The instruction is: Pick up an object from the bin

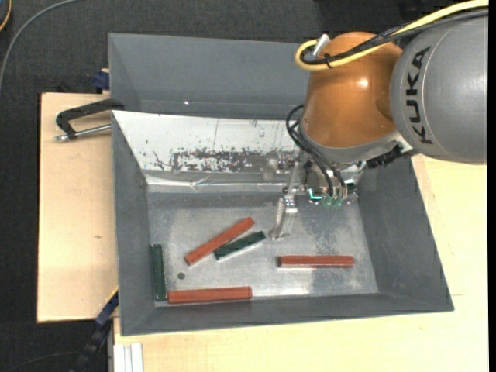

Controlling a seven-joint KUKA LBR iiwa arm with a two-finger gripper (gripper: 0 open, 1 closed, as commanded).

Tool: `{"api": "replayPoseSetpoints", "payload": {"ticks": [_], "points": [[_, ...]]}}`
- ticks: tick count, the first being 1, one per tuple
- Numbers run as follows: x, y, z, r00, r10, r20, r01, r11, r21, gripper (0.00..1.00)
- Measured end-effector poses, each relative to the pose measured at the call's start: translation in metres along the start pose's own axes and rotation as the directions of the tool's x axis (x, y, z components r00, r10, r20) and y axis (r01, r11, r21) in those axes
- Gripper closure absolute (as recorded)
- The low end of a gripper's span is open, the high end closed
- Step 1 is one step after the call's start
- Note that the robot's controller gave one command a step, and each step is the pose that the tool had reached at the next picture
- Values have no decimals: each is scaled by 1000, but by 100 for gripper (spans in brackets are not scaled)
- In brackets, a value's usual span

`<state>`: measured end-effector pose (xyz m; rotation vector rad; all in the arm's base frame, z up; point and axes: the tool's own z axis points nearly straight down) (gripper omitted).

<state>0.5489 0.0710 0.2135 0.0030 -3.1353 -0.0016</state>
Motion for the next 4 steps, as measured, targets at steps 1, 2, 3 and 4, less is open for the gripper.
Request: {"api": "replayPoseSetpoints", "payload": {"ticks": [1, 2, 3, 4], "points": [[10, 12, 143, 843, -538, 5, 538, 843, 3, 0], [-28, 21, 143, 848, -530, 12, 530, 848, 5, 0], [-27, 21, 142, 848, -530, 10, 530, 848, 4, 100], [-17, 13, -15, 706, -708, 14, 707, 707, 12, 100]]}}
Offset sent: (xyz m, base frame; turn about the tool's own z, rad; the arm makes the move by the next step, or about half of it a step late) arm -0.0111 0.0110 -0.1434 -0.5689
